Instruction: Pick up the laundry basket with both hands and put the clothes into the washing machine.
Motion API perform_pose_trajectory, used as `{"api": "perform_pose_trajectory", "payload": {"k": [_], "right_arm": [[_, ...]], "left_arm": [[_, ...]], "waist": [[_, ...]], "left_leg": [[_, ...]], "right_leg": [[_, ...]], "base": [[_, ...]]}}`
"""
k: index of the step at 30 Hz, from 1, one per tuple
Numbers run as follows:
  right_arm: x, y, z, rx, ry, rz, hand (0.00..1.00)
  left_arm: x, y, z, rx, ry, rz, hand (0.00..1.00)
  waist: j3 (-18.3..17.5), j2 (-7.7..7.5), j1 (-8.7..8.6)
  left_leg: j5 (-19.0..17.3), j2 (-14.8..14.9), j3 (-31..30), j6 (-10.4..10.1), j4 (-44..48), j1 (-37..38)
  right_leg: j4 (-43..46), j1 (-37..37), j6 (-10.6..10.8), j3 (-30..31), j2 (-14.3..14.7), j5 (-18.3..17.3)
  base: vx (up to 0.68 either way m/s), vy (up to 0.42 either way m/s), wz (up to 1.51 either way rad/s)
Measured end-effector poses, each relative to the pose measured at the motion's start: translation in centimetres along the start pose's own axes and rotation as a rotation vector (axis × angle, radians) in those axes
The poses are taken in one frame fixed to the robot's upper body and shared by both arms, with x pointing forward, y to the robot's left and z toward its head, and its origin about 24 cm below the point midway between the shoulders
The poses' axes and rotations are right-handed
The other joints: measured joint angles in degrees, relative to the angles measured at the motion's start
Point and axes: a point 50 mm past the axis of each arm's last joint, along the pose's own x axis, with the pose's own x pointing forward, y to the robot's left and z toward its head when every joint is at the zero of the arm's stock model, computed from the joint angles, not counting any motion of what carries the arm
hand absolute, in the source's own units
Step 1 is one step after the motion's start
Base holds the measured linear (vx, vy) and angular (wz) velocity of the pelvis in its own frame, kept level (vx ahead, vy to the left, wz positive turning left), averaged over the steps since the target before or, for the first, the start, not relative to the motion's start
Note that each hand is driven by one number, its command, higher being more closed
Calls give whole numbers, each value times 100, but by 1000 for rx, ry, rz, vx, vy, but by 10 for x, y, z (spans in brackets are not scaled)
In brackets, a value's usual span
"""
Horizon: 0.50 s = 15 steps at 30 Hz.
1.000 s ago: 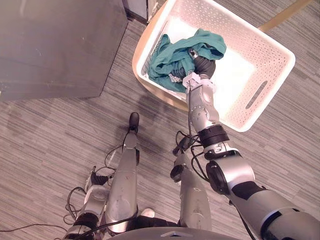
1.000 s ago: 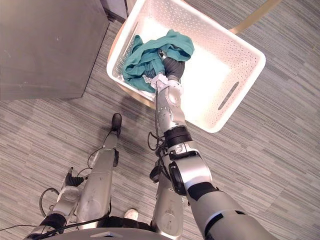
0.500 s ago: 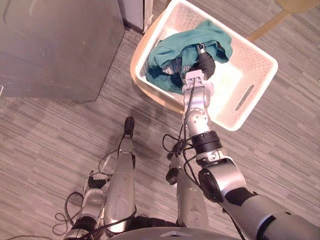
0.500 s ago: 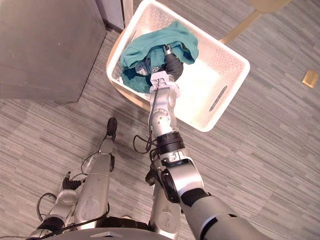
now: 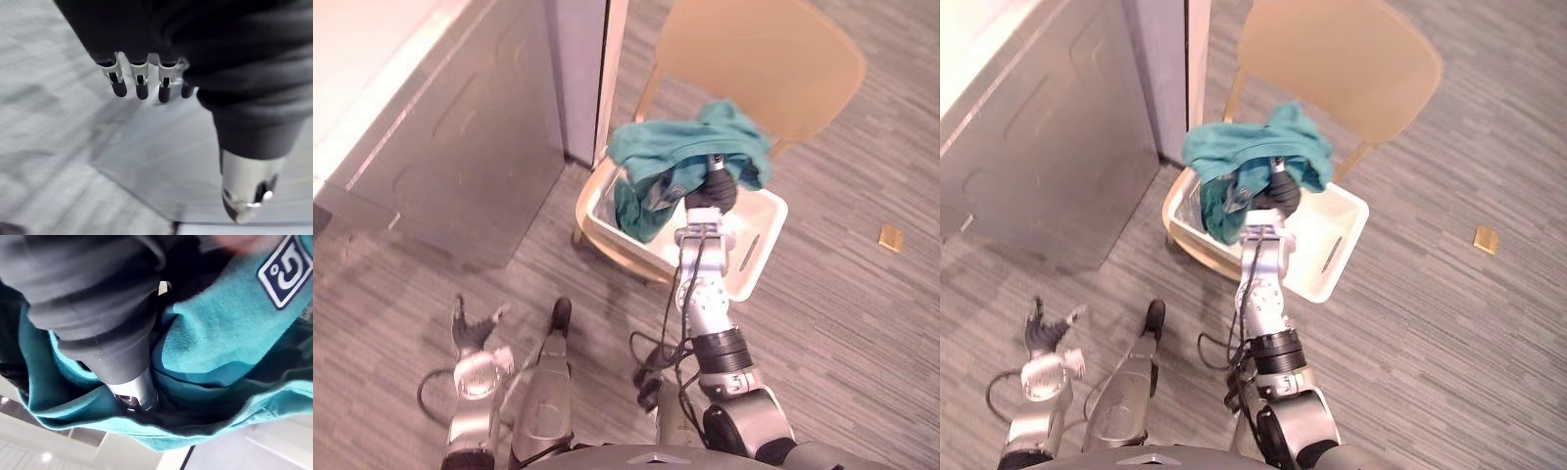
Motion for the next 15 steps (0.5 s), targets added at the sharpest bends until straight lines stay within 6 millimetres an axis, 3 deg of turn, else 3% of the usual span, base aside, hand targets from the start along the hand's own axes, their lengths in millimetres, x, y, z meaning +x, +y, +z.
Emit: {"api": "perform_pose_trajectory", "payload": {"k": [2, 7, 11, 15], "right_arm": [[-7, -1, -12, -10, 70, 5, 100], [-11, 2, -23, -31, 147, 50, 100], [-16, 6, -35, -89, 228, 105, 100], [-23, 6, -50, -108, 317, 131, 100]], "left_arm": [[0, 1, 24, -37, -103, 3, 0], [-3, -1, 59, -85, -255, -5, 0], [-8, -20, 78, -102, -335, -93, 0], [-19, -51, 103, -145, -443, -247, 0]], "waist": [[-309, 31, -102], [-798, 196, -218], [-1052, 357, -320], [-1360, 434, -493]], "left_leg": [[-112, -88, 186, 90, -1, 248], [-209, -142, 415, 172, -1, 639], [-267, -152, 528, 217, -7, 910], [-306, -126, 678, 192, -11, 1043]], "right_leg": [[-84, 172, 18, 127, -85, 8], [-263, 499, 61, 270, -113, 38], [-402, 745, 148, 357, -94, 96], [-582, 855, 128, 489, -31, 185]], "base": [[70, 30, -27], [82, -1, -20], [49, -5, -17], [4, 5, -18]]}}
